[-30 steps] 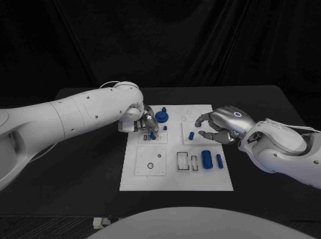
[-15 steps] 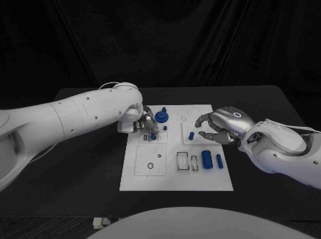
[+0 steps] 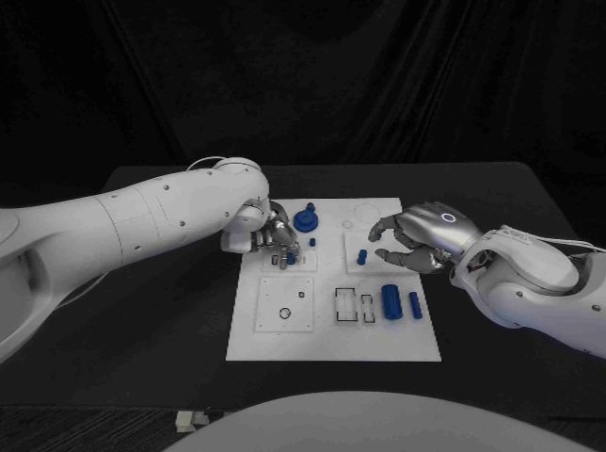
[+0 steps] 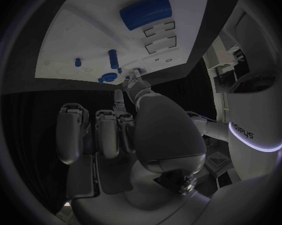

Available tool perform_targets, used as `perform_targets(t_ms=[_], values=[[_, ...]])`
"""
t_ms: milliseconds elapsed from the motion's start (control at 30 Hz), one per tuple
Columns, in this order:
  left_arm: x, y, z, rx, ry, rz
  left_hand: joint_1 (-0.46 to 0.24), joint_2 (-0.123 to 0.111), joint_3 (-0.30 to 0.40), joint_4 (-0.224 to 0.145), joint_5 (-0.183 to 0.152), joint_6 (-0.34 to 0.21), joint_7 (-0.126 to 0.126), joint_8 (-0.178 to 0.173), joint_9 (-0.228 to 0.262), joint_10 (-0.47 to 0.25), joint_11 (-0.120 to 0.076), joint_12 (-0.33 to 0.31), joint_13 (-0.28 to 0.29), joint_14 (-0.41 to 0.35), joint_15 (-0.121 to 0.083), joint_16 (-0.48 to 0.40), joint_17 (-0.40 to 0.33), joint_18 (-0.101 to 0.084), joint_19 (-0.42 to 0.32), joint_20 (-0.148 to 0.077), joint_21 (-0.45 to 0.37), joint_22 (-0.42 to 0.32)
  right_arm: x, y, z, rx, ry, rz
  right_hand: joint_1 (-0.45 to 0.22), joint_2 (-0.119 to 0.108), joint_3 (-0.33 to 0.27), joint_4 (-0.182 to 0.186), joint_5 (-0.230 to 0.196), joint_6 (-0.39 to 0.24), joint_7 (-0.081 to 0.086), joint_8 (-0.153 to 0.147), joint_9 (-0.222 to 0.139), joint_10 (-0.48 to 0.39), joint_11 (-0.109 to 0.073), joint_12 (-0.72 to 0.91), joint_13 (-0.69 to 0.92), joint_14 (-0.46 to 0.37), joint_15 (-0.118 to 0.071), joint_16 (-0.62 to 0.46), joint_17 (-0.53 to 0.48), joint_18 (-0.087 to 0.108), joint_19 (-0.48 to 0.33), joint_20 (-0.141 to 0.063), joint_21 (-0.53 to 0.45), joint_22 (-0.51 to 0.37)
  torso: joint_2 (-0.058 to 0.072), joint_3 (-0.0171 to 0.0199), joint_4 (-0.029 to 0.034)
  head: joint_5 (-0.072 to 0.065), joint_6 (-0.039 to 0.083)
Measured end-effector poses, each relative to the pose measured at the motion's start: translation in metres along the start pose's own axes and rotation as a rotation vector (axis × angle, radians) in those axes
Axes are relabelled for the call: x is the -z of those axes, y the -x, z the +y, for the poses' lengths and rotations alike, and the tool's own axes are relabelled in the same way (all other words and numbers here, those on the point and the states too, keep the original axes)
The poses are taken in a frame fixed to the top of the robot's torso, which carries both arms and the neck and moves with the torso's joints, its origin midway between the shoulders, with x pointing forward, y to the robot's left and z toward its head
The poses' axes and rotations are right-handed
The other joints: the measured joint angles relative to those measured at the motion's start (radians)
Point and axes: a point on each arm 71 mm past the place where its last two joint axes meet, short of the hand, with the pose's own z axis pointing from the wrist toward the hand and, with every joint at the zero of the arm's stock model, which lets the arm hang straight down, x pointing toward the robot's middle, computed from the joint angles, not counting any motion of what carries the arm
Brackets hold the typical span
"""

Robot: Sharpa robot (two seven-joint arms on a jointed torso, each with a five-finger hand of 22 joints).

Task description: Assemble the parts on the task board

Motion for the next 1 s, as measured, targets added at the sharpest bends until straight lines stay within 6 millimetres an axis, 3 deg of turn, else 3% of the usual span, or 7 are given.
perform_targets(t_ms=[167, 367, 567, 700, 867, 1000], values=[[-0.001, -0.001, 0.001, -0.001, 0.004, 0.004, -0.016, 0.001, -0.047, 0.056, -0.032, 0.015, -0.003, -0.008, 0.000, 0.000, 0.000, 0.000, 0.000, 0.000, 0.000, 0.000, 0.000, 0.000, 0.000, 0.000, 0.000, 0.000, 0.000, 0.000, 0.000, 0.000, 0.000, 0.001, 0.000, 0.000, 0.000, 0.000, 0.000, 0.000, 0.000, 0.000, -0.001, 0.000, 0.000, 0.000, 0.000, 0.000, 0.000, 0.000, 0.000, 0.000, 0.000, 0.000, 0.000, 0.000, 0.000, -0.0001, 0.0000, 0.002, 0.000], [-0.001, -0.001, 0.001, -0.001, 0.006, 0.006, -0.017, 0.002, -0.078, 0.093, -0.059, 0.023, -0.003, -0.015, 0.000, 0.000, 0.000, 0.000, 0.000, 0.000, 0.000, 0.000, 0.000, 0.000, 0.000, 0.000, 0.000, 0.000, 0.000, 0.000, 0.000, 0.000, 0.000, 0.002, 0.000, 0.000, 0.000, 0.000, 0.000, 0.000, 0.000, 0.000, -0.001, 0.000, 0.000, 0.000, 0.000, 0.000, 0.000, 0.000, 0.000, 0.000, 0.000, 0.000, 0.000, 0.000, 0.000, -0.0001, 0.0000, 0.002, 0.000], [-0.001, -0.001, 0.002, 0.001, 0.008, 0.006, -0.039, 0.011, -0.143, 0.177, -0.100, 0.031, -0.004, -0.025, 0.002, 0.000, 0.000, 0.000, 0.000, 0.000, 0.000, 0.000, 0.000, 0.000, 0.000, 0.000, 0.000, 0.000, 0.000, -0.001, 0.000, 0.000, -0.001, 0.003, 0.000, 0.000, 0.000, 0.000, 0.000, 0.000, 0.000, 0.000, -0.001, 0.000, 0.000, 0.000, 0.000, 0.000, 0.000, 0.000, 0.000, 0.000, 0.000, 0.000, 0.000, 0.000, 0.000, -0.0001, 0.0001, 0.002, 0.000], [-0.001, -0.001, 0.005, 0.006, 0.010, 0.004, -0.065, 0.000, -0.193, 0.232, -0.134, 0.043, -0.004, -0.030, 0.008, 0.000, 0.000, 0.000, 0.000, 0.000, 0.000, 0.000, 0.000, 0.000, 0.000, 0.000, 0.000, 0.000, 0.000, -0.001, 0.000, 0.000, -0.002, 0.004, 0.000, 0.000, 0.000, 0.000, 0.000, 0.000, 0.000, 0.000, -0.001, 0.000, 0.000, 0.000, 0.000, 0.000, 0.000, 0.000, 0.000, 0.000, 0.000, 0.000, 0.000, 0.000, 0.000, -0.0001, 0.0002, 0.003, 0.000], [0.001, -0.002, 0.011, 0.017, 0.010, -0.003, -0.088, -0.007, -0.262, 0.241, -0.207, 0.051, -0.006, -0.035, 0.014, 0.000, 0.000, 0.000, 0.000, 0.000, 0.000, 0.000, 0.000, 0.000, 0.000, 0.000, 0.000, 0.000, 0.001, 0.000, -0.002, 0.001, -0.005, 0.004, 0.000, 0.000, 0.000, 0.000, 0.000, 0.000, 0.000, 0.000, -0.001, 0.000, 0.000, 0.000, 0.000, 0.000, 0.000, 0.000, 0.000, 0.000, 0.000, 0.000, 0.000, 0.000, 0.000, -0.0001, 0.0002, 0.004, 0.000], [0.003, -0.004, 0.016, 0.024, 0.007, -0.012, -0.093, -0.012, -0.299, 0.242, -0.238, 0.059, -0.008, -0.043, 0.018, 0.000, 0.000, 0.000, 0.000, 0.000, 0.000, 0.000, 0.000, 0.000, 0.004, -0.004, 0.000, 0.000, 0.002, 0.000, -0.003, 0.002, -0.008, 0.004, 0.000, 0.000, 0.000, 0.000, 0.000, 0.000, 0.000, 0.000, -0.001, 0.000, 0.000, 0.000, 0.000, 0.000, 0.000, 0.000, 0.000, 0.000, 0.000, 0.000, 0.000, 0.000, 0.000, -0.0001, 0.0002, 0.006, 0.000]])
